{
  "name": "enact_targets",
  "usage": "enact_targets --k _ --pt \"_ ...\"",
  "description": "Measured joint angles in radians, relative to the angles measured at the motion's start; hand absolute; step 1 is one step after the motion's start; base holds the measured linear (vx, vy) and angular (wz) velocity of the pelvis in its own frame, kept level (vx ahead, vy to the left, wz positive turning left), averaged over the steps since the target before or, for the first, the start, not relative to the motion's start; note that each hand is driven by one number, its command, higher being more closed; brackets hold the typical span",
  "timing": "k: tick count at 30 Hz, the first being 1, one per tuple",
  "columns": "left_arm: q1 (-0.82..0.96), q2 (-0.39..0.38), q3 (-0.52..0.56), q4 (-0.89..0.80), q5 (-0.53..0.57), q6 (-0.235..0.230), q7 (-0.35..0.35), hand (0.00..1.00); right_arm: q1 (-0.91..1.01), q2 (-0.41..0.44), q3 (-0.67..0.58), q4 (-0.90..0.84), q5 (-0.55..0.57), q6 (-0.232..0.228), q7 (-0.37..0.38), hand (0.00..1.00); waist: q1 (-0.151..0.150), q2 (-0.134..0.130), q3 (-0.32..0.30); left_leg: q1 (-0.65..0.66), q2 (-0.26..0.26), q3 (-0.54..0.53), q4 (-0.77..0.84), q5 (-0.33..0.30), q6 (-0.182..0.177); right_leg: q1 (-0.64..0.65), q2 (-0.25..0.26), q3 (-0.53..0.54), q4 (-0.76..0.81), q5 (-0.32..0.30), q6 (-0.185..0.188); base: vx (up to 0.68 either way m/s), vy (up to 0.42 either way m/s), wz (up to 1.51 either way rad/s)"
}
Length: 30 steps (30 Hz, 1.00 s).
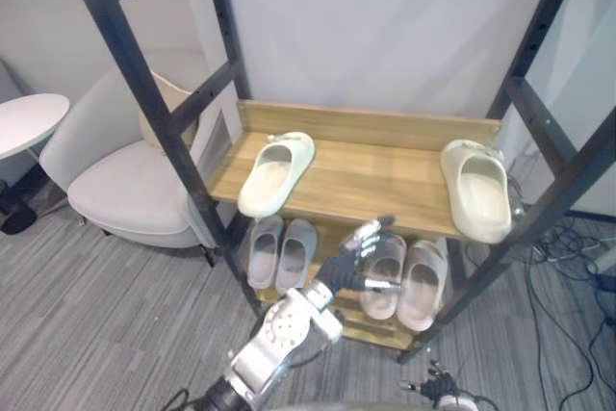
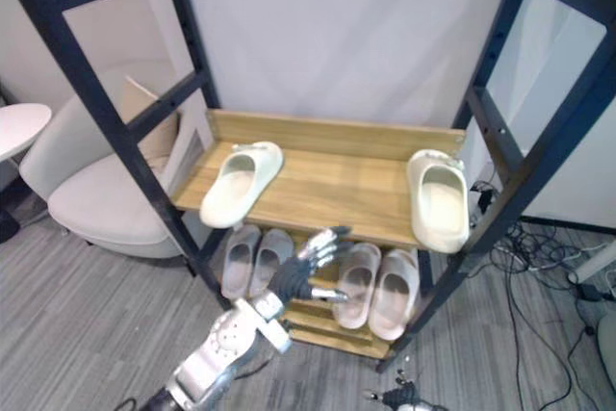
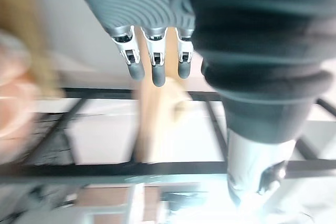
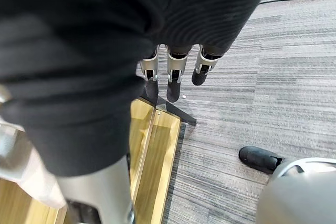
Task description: Organize the slippers on the shoe rack
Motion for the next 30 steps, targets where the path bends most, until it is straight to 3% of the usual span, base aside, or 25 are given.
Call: enact_targets --k 9,14,22,30 --pt "-0.214 0.067 0.210 0.037 0.064 -0.024 0.105 0.00 -0.009 -0.010 0.037 -0.002 -0.007 0.002 0.033 0.00 -0.007 -0.018 -0.005 0.001 0.000 0.001 0.000 0.000 0.000 0.000 -0.001 0.000 0.000 0.000 0.000 0.00 0.000 0.00" --pt "-0.338 0.172 0.304 0.153 0.086 -0.022 0.132 0.00 -0.013 -0.010 0.035 -0.004 -0.007 0.010 0.046 0.00 -0.014 -0.019 -0.004 -0.002 -0.002 0.003 0.000 0.000 0.000 -0.008 -0.002 -0.002 -0.001 0.000 0.000 0.00 0.000 0.00" --pt "-0.458 0.292 0.395 0.331 0.114 -0.014 0.156 0.00 -0.018 -0.011 0.029 -0.006 -0.008 0.012 0.070 0.00 -0.019 -0.017 0.002 -0.010 -0.003 0.003 0.000 -0.003 -0.003 -0.020 -0.003 -0.002 -0.004 0.000 0.000 0.00 0.000 0.00" --pt "-0.508 0.361 0.426 0.429 0.158 0.009 0.174 0.00 -0.009 -0.006 -0.006 -0.047 0.006 0.012 0.079 0.00 -0.032 0.000 0.019 -0.022 -0.005 0.001 0.000 -0.003 -0.003 -0.027 -0.004 0.002 0.000 0.000 0.000 0.00 0.000 0.00"
